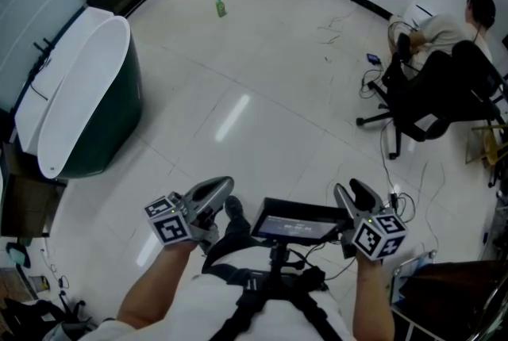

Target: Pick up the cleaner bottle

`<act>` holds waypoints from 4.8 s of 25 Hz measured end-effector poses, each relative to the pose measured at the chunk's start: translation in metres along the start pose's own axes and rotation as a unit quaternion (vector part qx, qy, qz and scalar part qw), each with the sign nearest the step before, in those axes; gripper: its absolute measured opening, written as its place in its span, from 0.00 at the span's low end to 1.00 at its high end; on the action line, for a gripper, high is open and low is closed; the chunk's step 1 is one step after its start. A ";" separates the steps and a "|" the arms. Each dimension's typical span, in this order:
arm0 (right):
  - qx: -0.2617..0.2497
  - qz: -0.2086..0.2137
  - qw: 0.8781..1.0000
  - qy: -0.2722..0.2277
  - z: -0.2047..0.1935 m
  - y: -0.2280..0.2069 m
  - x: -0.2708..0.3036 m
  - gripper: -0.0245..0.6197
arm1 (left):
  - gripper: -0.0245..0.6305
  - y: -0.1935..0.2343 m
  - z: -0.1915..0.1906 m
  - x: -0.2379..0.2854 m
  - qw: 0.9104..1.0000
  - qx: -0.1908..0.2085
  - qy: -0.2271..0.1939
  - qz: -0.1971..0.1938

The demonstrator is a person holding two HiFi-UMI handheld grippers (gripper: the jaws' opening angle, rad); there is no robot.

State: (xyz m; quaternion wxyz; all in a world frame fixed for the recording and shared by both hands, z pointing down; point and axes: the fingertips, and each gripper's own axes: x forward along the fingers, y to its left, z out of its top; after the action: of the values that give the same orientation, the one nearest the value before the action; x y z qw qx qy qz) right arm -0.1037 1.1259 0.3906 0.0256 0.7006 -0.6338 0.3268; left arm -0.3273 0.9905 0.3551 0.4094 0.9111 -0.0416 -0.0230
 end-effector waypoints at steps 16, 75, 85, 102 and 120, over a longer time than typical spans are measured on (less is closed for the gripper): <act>0.008 0.030 0.999 0.019 0.016 0.042 0.079 0.35 | 0.09 0.038 0.058 -0.016 0.999 0.035 0.003 0.007; -0.062 0.127 0.987 0.071 0.211 -0.018 0.362 0.35 | 0.08 0.198 0.255 0.154 0.996 0.051 -0.045 0.065; -0.034 0.132 0.987 0.088 0.196 -0.041 0.368 0.35 | 0.08 0.206 0.260 0.164 0.994 0.048 -0.049 0.088; -0.026 0.100 0.990 0.092 0.237 -0.015 0.453 0.35 | 0.09 0.291 0.327 0.162 0.996 0.023 -0.051 0.071; -0.043 0.071 0.992 0.094 0.293 0.077 0.560 0.35 | 0.08 0.389 0.438 0.119 0.998 0.013 -0.039 0.039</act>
State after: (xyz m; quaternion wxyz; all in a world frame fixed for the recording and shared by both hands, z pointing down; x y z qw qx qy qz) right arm -0.0580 0.4907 0.4060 0.0917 0.6182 -0.6904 0.3644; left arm -0.2644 0.3957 0.3545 0.3966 0.9123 -0.0932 -0.0425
